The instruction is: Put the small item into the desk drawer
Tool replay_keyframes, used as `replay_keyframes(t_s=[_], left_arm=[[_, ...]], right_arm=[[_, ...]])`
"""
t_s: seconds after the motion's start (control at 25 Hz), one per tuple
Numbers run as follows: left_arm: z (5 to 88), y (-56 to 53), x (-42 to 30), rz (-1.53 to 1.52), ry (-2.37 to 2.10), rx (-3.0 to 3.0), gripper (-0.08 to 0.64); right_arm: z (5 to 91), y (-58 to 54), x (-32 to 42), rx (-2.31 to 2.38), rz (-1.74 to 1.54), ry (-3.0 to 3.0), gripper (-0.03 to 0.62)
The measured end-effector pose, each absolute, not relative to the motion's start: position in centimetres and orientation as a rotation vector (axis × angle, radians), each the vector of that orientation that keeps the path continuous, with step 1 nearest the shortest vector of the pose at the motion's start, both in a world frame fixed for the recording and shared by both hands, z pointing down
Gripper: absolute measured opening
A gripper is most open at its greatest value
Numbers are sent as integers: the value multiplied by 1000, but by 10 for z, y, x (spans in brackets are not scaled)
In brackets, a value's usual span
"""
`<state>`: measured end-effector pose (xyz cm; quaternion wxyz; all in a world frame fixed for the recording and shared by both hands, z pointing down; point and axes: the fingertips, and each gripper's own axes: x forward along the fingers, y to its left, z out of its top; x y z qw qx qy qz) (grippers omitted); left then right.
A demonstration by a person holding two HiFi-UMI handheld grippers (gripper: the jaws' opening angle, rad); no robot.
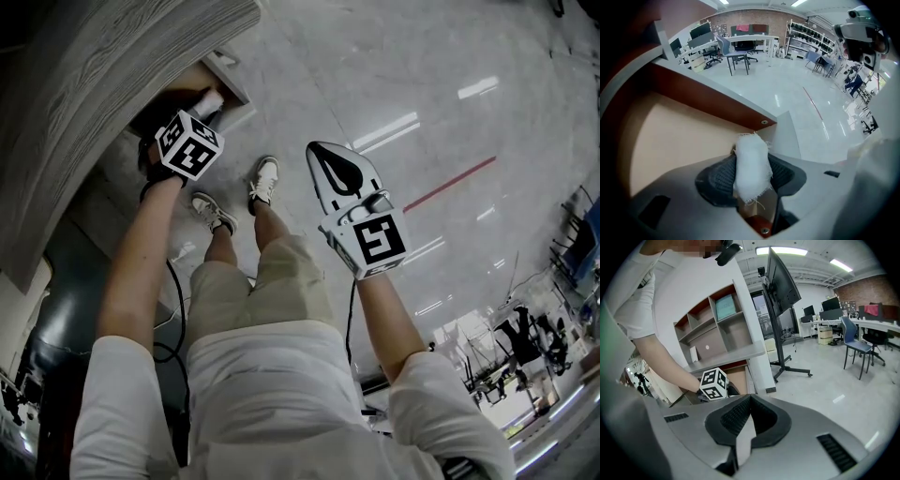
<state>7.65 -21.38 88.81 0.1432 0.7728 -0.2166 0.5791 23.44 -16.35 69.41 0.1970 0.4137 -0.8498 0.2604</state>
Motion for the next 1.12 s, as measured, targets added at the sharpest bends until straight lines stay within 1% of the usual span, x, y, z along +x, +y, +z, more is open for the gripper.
replay_keyframes(t_s=[0.56,0.8,1.12], left_arm=[[890,-212,82,1691,-576,2244,174],[878,-211,88,1691,-611,2313,223],[860,-206,88,1701,-635,2348,253]], right_arm=[[690,-166,238,1179,724,-2379,-2],[688,-153,242,1200,730,-2366,-2],[672,-139,237,1238,702,-2393,-2]])
